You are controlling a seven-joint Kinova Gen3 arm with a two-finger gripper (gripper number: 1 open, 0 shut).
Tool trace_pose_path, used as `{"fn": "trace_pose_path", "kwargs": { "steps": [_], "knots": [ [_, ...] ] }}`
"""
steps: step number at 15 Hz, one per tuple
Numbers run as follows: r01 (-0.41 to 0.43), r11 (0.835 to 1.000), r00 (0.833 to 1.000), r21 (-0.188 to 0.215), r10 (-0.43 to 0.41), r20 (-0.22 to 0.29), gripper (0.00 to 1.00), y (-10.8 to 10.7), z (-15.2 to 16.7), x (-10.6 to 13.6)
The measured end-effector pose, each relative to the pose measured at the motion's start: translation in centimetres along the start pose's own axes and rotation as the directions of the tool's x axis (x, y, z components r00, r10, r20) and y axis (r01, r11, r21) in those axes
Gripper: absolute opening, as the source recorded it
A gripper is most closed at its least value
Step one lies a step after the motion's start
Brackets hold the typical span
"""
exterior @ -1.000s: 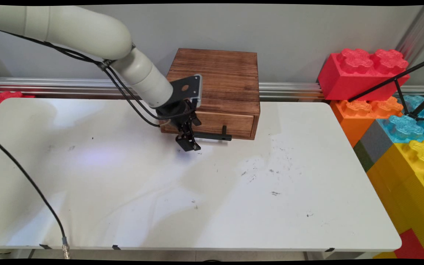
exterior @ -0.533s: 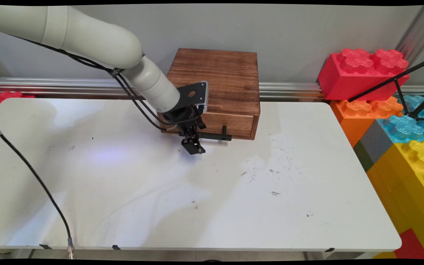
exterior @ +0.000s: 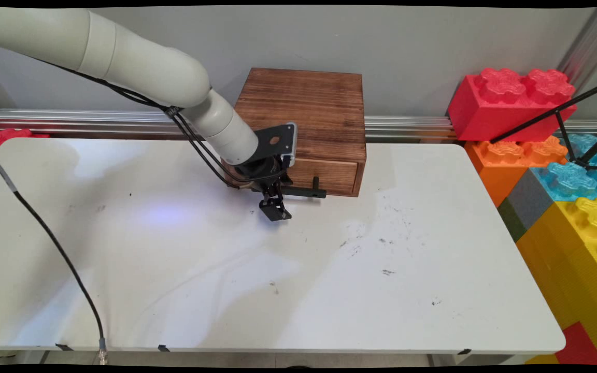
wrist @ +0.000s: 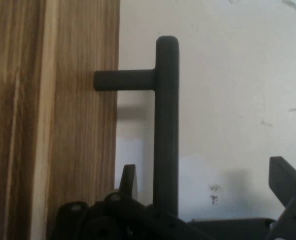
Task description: Open the drawer
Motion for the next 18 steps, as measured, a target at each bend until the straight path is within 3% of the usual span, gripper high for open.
{"fn": "trace_pose_path", "kwargs": {
  "steps": [8, 18],
  "knots": [
    [-0.006, 1.0, 1.0, -0.009, 0.006, 0.0, 1.0, 0.1, 1.0, -0.5],
    [-0.01, 0.998, 1.0, -0.054, 0.01, -0.017, 1.0, 2.6, 0.5, -0.6]
  ]
}}
